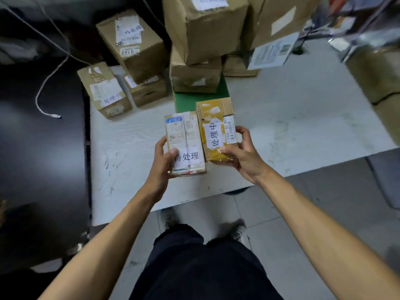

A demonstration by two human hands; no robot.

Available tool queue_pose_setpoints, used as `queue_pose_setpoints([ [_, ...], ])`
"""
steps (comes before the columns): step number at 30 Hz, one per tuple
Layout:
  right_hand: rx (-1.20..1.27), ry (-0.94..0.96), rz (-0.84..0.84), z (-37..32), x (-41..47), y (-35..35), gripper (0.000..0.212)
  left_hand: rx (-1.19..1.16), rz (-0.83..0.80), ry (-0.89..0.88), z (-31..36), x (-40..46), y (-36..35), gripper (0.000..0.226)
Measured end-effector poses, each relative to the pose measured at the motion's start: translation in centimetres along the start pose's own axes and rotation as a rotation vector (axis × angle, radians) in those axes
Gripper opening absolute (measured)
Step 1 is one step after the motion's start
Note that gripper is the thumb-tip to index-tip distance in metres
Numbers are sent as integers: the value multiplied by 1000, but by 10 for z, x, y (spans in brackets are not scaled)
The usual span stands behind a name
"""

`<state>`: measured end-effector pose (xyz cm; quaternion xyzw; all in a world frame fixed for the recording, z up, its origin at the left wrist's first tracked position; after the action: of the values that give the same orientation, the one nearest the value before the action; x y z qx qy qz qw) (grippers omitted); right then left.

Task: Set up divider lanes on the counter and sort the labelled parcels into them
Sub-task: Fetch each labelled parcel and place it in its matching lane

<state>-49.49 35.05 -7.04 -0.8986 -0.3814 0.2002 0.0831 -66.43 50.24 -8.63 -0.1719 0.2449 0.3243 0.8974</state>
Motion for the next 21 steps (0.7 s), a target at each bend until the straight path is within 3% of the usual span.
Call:
queue_pose_setpoints([
  [5,-8,73,103,-32,-54,95,62,107,-92,-46,-4,-9,-110,82],
  [8,-11,112,171,-57,-89,160,64,143,-125,-82,-7,-14,-187,69],
  [17,0,270,523,-135,-201,321,43,208,-353,-147,2,-46,-403,52],
  [21,55,339,654,-151,-238,367,43,211,-448,-94,0,-53,-468,58],
])
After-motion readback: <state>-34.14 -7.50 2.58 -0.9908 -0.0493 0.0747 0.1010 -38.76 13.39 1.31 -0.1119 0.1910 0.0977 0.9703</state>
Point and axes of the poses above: each hand's wrist, its own x-axis towards the middle knuckle, its own y-axis out of the back of the hand, z = x × y, the point moved 3 cm from there along x, towards the middle knuckle, and after that the axes turned 10 degrees about y, right-handed, at the moved point
